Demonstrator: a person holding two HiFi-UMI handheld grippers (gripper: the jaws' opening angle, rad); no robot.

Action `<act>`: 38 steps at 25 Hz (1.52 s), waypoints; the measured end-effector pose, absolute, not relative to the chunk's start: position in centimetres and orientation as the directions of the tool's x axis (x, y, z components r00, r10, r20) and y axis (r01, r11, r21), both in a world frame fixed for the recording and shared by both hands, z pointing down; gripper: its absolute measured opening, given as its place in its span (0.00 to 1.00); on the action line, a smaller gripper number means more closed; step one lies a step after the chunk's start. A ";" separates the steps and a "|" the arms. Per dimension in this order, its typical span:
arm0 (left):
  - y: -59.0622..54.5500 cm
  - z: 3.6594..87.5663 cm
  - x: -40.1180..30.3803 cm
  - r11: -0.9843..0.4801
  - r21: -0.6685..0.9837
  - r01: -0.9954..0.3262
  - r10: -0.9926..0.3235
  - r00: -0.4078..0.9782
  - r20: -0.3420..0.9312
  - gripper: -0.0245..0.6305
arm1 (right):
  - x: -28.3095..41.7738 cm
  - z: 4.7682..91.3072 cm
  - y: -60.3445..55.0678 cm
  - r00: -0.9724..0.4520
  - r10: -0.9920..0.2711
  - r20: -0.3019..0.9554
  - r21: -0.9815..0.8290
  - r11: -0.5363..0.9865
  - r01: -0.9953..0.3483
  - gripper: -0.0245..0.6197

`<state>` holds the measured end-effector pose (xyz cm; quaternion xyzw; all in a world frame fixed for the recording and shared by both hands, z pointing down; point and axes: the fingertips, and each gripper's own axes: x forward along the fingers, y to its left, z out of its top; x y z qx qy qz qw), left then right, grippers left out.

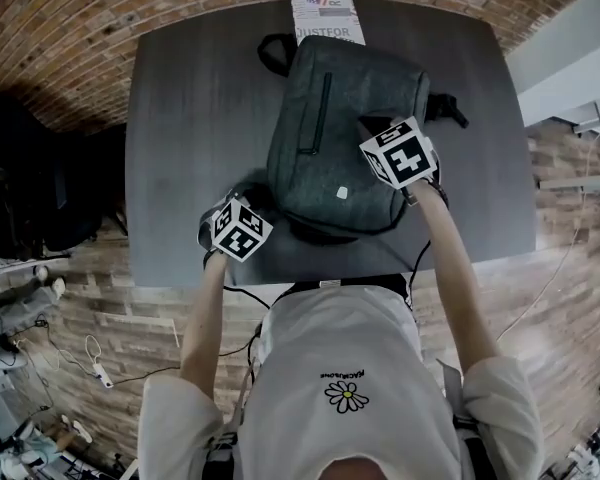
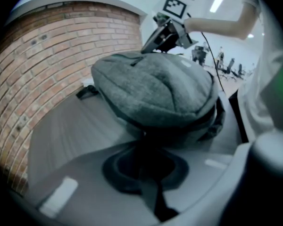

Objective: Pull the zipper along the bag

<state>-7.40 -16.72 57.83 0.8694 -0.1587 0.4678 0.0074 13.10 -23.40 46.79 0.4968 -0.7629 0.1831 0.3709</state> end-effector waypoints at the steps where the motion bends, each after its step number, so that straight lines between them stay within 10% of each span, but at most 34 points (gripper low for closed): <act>1: -16.5 57.7 -7.5 -0.947 -0.130 -0.294 -0.272 0.515 0.813 0.04 | 13.1 46.8 -23.3 -0.224 -0.624 0.749 0.098 0.439 -0.893 0.04; 38: -26.2 55.8 -6.7 -0.931 -0.324 -0.170 -0.363 0.526 0.769 0.04 | 13.6 47.6 -18.3 -0.073 -0.614 0.786 0.099 0.241 -0.965 0.04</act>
